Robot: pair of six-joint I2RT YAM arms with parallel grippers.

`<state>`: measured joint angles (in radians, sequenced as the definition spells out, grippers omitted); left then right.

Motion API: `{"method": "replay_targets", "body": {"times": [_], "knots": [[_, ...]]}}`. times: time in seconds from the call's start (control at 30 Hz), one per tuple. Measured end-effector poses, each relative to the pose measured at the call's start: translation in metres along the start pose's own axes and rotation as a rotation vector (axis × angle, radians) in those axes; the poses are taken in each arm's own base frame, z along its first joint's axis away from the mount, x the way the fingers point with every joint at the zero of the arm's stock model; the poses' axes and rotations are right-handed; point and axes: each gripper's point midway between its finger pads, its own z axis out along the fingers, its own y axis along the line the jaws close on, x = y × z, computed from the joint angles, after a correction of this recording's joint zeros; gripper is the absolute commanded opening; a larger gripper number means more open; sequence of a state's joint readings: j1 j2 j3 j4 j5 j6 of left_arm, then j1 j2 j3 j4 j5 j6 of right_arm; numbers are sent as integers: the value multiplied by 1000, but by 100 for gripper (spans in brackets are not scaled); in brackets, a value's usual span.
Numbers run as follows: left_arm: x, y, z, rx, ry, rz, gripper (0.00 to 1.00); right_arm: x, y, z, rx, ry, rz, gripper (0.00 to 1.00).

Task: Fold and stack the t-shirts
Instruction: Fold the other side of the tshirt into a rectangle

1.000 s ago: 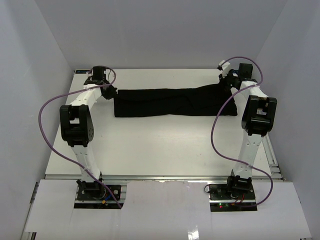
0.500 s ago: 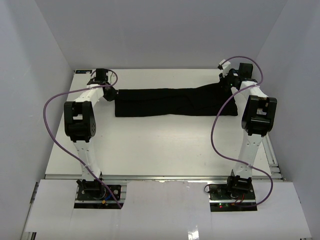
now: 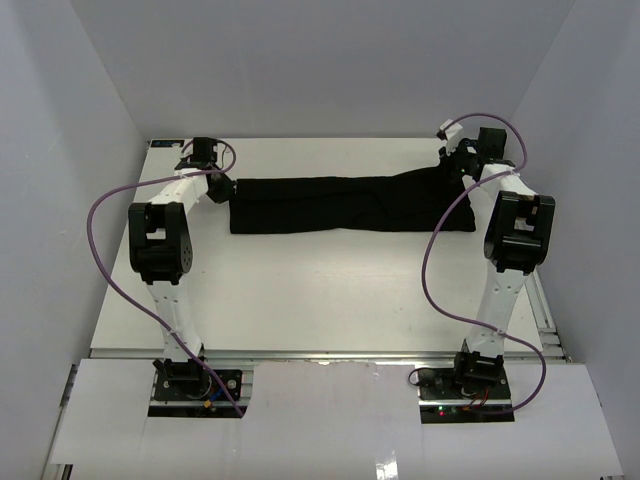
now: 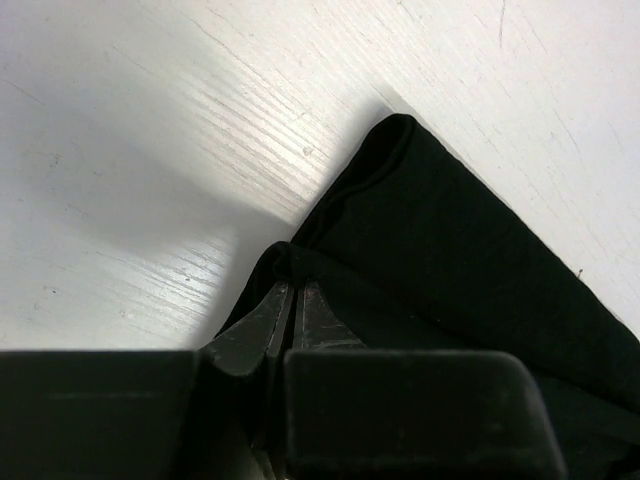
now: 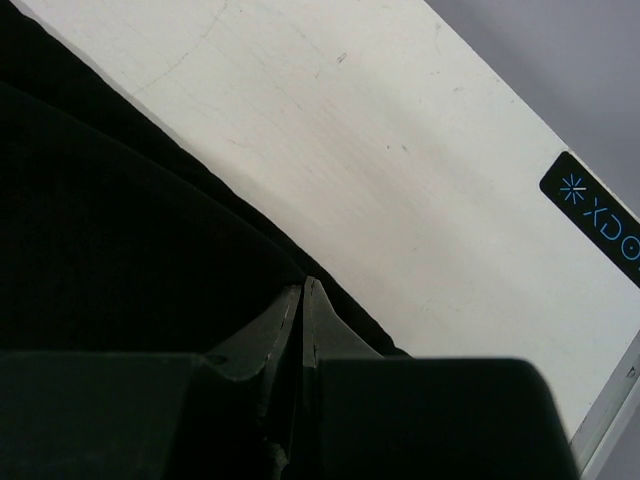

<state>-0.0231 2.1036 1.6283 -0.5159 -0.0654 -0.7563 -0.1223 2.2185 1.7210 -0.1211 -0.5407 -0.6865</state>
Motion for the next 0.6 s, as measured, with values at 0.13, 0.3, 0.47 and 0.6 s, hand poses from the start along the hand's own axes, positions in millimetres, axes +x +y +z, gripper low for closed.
{"method": "replay_targets", "body": {"times": [0.13, 0.3, 0.47, 0.6], "knots": [[0, 0, 0, -2, -1, 0, 8, 0, 0, -2, 9, 2, 2, 10], [0, 0, 0, -2, -1, 0, 8, 1, -2, -3, 19, 7, 0, 12], [0, 1, 0, -3, 0, 0, 8, 3, -5, -3, 34, 20, -2, 15], [0, 1, 0, -4, 1, 0, 8, 6, -8, -4, 49, 33, -5, 26]]}}
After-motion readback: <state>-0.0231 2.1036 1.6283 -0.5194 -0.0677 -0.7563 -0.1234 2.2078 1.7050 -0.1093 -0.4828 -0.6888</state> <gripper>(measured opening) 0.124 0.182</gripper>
